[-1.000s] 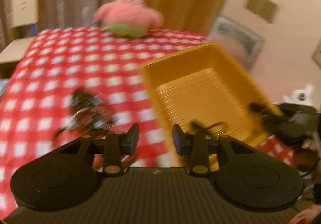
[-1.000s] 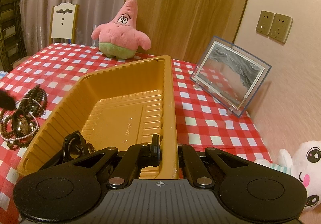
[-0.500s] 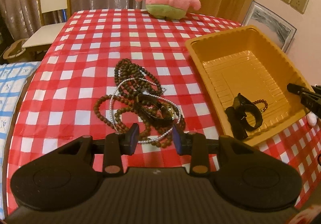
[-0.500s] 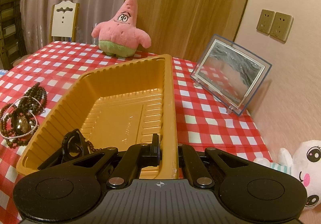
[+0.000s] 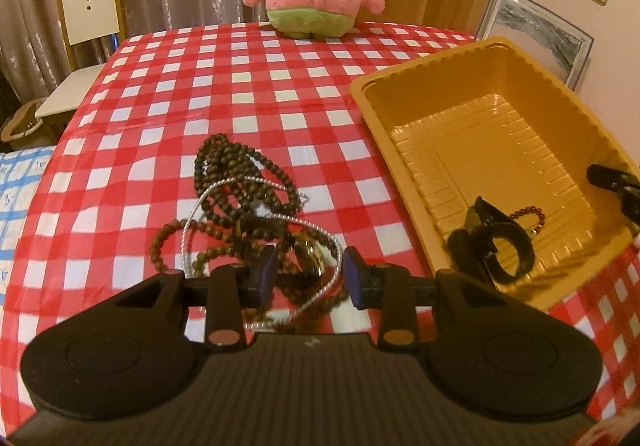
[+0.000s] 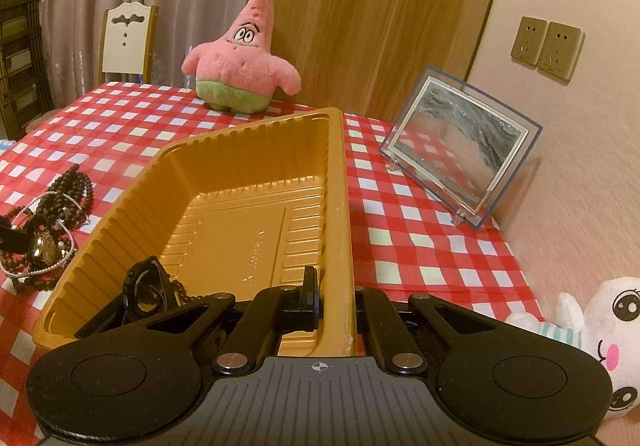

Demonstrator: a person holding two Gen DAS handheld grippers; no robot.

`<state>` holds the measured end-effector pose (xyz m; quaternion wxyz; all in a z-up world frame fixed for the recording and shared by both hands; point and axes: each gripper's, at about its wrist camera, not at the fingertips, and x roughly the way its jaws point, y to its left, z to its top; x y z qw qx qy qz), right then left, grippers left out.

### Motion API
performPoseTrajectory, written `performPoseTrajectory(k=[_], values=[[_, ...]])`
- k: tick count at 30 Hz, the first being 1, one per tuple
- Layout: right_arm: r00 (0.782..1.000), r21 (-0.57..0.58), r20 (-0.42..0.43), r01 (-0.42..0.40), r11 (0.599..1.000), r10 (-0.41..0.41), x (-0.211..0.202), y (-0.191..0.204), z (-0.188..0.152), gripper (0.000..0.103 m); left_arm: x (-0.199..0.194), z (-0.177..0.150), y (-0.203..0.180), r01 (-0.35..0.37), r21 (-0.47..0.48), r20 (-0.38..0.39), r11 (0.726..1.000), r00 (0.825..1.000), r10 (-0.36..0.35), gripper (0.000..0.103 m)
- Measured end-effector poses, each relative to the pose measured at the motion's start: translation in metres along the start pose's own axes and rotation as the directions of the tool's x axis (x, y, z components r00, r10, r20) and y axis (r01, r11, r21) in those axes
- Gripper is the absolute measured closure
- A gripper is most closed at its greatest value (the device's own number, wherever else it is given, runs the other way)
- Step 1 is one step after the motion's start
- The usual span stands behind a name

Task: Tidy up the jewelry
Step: 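Grasp another black watch from the bead pile with the left tool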

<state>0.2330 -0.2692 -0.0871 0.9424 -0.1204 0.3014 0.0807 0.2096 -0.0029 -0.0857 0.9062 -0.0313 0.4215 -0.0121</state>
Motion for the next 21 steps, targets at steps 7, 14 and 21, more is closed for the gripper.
performPoseTrajectory(k=[7,14,21], values=[[1.0,0.003,-0.003,0.001,1.0,-0.001,0.001,0.0,-0.001,0.1,0.028,0.007,-0.007,-0.03,0.029,-0.04,0.999,0.999,0.031,0.072],[1.0,0.003,-0.004,0.001,1.0,0.0,0.001,0.0,-0.001,0.1,0.041,0.005,-0.007,-0.051,0.038,-0.063,0.998,0.997,0.054,0.089],[1.0,0.006,-0.006,0.0,1.0,0.0,0.002,-0.001,-0.003,0.1,0.027,0.0,-0.007,-0.053,0.087,-0.011,0.995,0.998,0.054,0.095]])
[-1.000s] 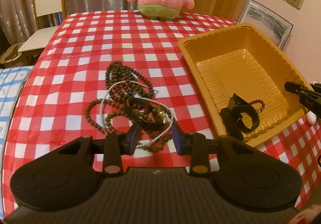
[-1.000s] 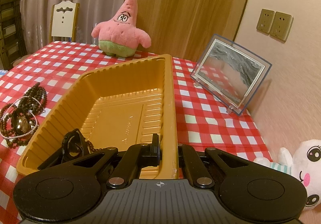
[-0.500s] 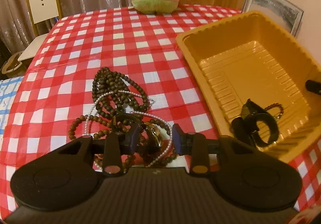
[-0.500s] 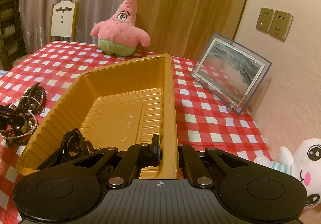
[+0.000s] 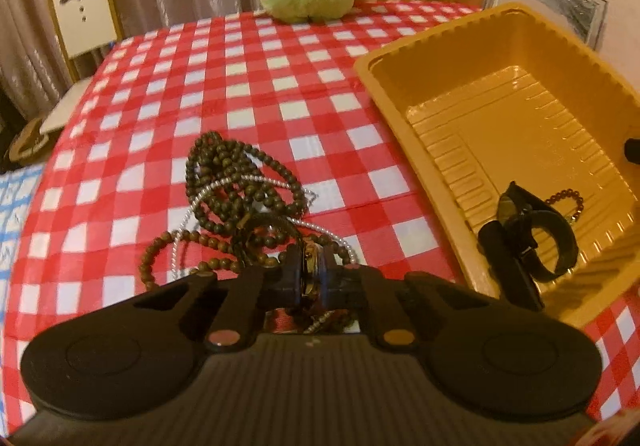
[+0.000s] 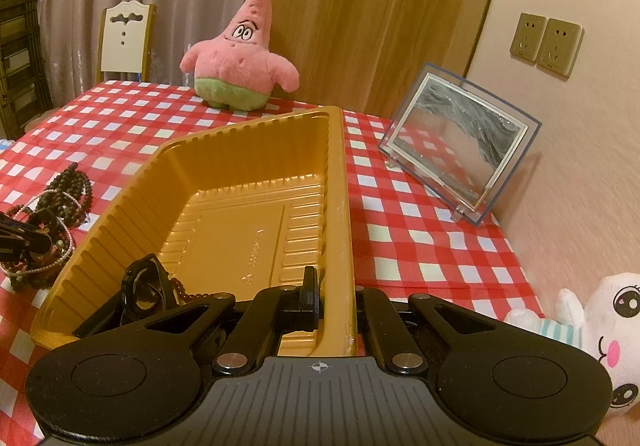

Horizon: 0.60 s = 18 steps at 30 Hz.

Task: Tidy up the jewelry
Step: 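Grasp another black watch from the bead pile with the left tool, then carry the watch into the tray and open the left tool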

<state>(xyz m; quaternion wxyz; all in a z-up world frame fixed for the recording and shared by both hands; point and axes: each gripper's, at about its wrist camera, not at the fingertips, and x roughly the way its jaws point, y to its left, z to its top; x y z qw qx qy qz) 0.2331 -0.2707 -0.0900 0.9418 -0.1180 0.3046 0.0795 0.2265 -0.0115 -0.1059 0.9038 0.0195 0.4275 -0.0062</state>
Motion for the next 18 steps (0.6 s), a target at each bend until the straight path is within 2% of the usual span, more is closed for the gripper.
performPoseTrajectory(k=[11,18], values=[[1.0,0.0,0.001,-0.001,1.0,0.001,0.0,0.0,0.0,0.1,-0.044,0.002,0.003,0.02,0.057,0.086,0.998,0.996,-0.025,0.095],[1.0,-0.004,0.003,0.0,1.0,0.0,-0.001,0.002,0.0,0.1,-0.06,0.013,-0.013,0.082,0.086,0.137,0.993,0.986,-0.094,0.095]])
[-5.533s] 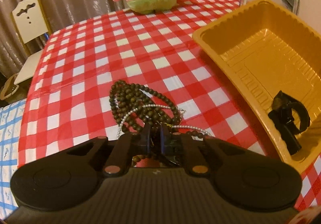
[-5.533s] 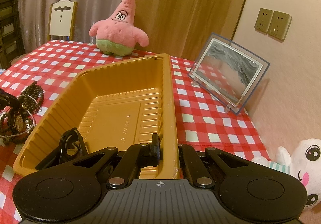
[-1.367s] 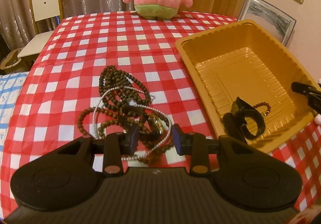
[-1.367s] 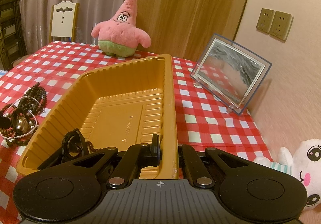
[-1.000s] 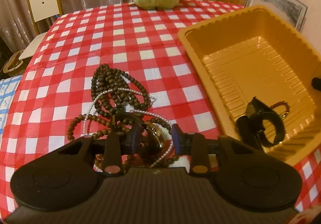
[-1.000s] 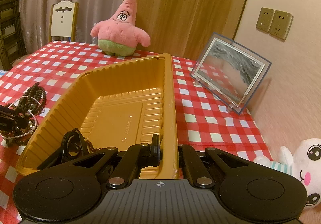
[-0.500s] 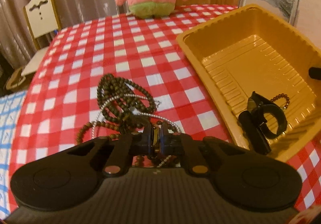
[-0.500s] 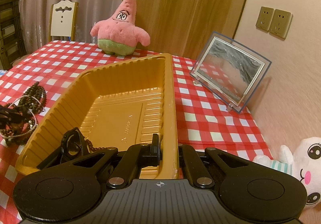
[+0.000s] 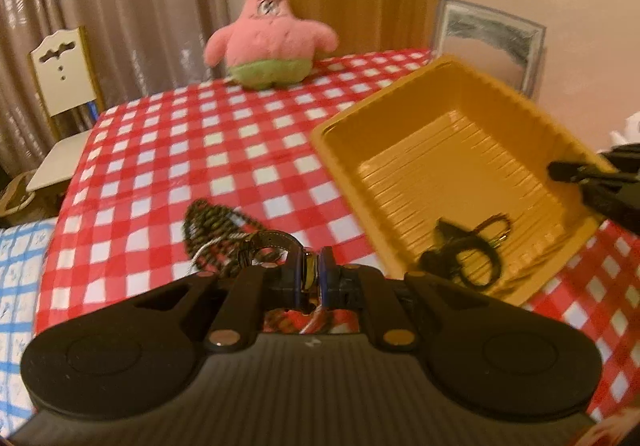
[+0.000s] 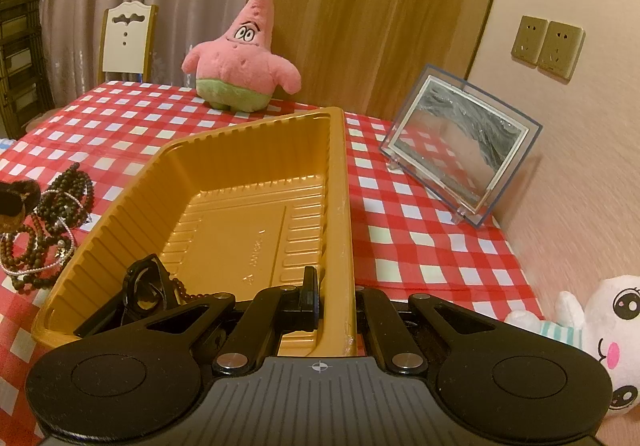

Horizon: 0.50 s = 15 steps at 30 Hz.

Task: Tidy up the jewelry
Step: 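Carry the watch into the tray and open the left tool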

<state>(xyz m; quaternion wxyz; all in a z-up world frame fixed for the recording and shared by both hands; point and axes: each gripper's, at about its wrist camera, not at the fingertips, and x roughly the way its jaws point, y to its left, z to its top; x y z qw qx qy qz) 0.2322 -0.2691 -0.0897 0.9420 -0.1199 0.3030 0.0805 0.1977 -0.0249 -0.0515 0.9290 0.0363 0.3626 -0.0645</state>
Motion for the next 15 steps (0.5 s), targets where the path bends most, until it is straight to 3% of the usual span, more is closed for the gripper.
performPoseTrajectory(k=[7,15], values=[[1.0,-0.007,0.007,-0.004,1.0,0.004,-0.002,0.001,0.003,0.1,-0.002,0.019,-0.027,0.124,0.02,0.053,0.992,0.991,-0.125,0.095],[1.0,-0.016,0.013,-0.007,1.0,0.007,-0.001,0.001,0.006,0.1,0.016,0.03,-0.066,0.337,0.018,0.066,0.941,0.939,-0.337,0.095]])
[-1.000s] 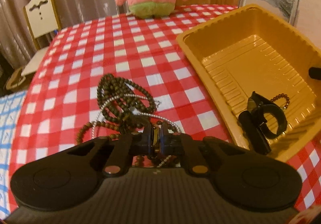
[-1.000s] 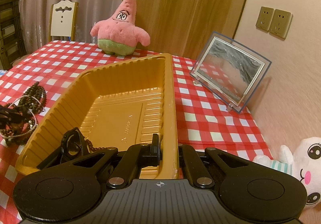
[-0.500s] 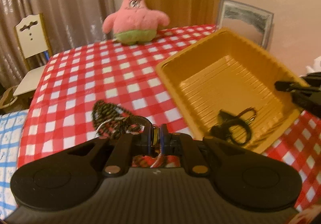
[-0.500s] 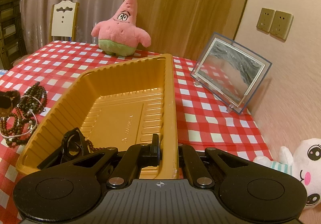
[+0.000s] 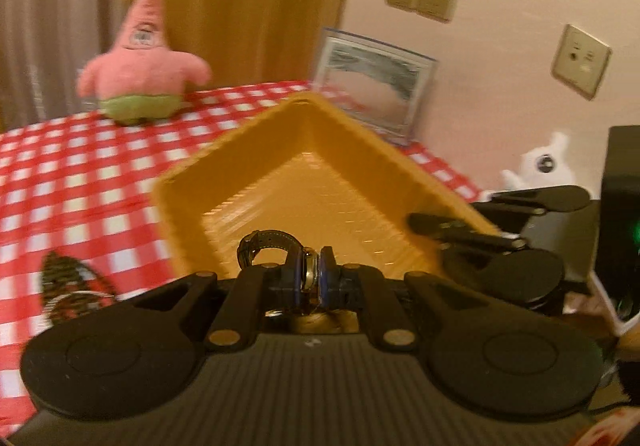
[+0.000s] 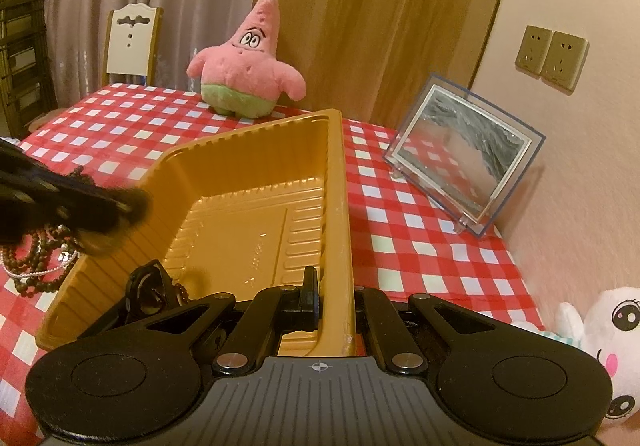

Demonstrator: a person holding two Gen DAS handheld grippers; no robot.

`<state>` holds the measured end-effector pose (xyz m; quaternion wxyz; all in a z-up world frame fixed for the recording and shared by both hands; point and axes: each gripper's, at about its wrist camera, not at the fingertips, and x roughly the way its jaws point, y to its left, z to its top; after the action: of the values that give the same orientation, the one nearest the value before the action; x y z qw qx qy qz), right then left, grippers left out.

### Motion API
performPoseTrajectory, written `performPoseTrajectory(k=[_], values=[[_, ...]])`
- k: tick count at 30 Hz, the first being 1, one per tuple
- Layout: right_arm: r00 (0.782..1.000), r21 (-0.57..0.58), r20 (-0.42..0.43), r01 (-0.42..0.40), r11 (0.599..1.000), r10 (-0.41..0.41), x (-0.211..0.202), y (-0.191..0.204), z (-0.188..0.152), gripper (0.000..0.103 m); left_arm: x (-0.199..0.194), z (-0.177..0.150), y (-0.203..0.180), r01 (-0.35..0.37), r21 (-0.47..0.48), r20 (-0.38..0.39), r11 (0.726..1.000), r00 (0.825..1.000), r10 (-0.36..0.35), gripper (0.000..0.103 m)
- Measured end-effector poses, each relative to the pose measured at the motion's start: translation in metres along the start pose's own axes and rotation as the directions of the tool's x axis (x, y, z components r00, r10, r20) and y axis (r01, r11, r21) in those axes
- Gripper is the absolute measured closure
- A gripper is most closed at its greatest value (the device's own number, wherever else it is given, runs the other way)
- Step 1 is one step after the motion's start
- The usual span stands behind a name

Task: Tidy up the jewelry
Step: 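Carry the watch into the tray and open the left tool, then return the left tool to the pile and grasp a small pearl pendant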

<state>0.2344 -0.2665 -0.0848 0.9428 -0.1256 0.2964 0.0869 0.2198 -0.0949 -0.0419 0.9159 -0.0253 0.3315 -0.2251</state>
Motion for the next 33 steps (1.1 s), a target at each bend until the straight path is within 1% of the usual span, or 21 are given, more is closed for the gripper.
performPoseTrajectory(k=[3,7,10,14,18,19,21,23,24,27,29,31,33], values=[[1.0,-0.004,0.001,0.001,1.0,-0.001,0.0,0.0,0.0,0.1,0.013,-0.002,-0.008,0.076,-0.002,0.005,0.997,0.997,-0.076,0.095],[1.0,-0.006,0.0,0.003,1.0,-0.003,0.0,0.0,-0.001,0.1,0.031,-0.01,-0.012,0.157,-0.027,-0.009,0.987,0.987,-0.158,0.095],[1.0,-0.006,-0.001,0.005,1.0,-0.005,0.0,0.0,-0.001,0.1,0.038,-0.016,-0.01,0.188,-0.065,-0.016,0.98,0.982,-0.19,0.095],[1.0,-0.006,-0.007,0.008,1.0,-0.008,0.001,-0.001,-0.002,0.1,0.046,-0.021,-0.006,0.19,-0.115,-0.054,0.975,0.979,-0.197,0.095],[1.0,0.002,-0.016,0.007,1.0,-0.007,0.002,-0.002,-0.003,0.1,0.037,-0.021,-0.003,0.197,-0.124,-0.031,0.973,0.979,-0.202,0.092],[1.0,0.001,-0.019,0.006,1.0,-0.006,0.002,-0.002,-0.003,0.1,0.033,-0.019,-0.003,0.198,-0.125,-0.024,0.972,0.979,-0.203,0.087],[1.0,0.001,-0.021,0.005,1.0,-0.005,0.002,-0.002,-0.004,0.1,0.022,-0.017,0.001,0.196,-0.15,-0.007,0.969,0.98,-0.199,0.084],[1.0,0.002,-0.02,0.005,1.0,-0.005,0.002,-0.002,-0.004,0.1,0.008,-0.016,0.006,0.179,-0.168,0.013,0.969,0.984,-0.179,0.084],[1.0,0.003,-0.02,0.005,1.0,-0.005,0.002,-0.002,-0.005,0.1,-0.001,-0.017,0.009,0.159,-0.168,0.024,0.973,0.987,-0.157,0.084],[1.0,0.006,-0.021,0.004,1.0,-0.004,0.003,-0.003,-0.005,0.1,-0.028,-0.023,0.017,0.067,-0.14,0.041,0.988,0.997,-0.062,0.083],[1.0,0.007,-0.021,0.003,1.0,-0.003,0.003,-0.003,-0.005,0.1,-0.04,-0.029,0.026,-0.009,-0.136,0.03,0.991,0.999,0.013,0.083],[1.0,0.007,-0.021,0.003,1.0,-0.003,0.003,-0.002,-0.005,0.1,-0.047,-0.039,0.036,-0.117,-0.128,-0.001,0.985,0.993,0.118,0.083],[1.0,0.008,-0.021,0.003,1.0,-0.003,0.003,-0.002,-0.005,0.1,-0.05,-0.047,0.048,-0.192,-0.129,-0.037,0.973,0.981,0.188,0.083]])
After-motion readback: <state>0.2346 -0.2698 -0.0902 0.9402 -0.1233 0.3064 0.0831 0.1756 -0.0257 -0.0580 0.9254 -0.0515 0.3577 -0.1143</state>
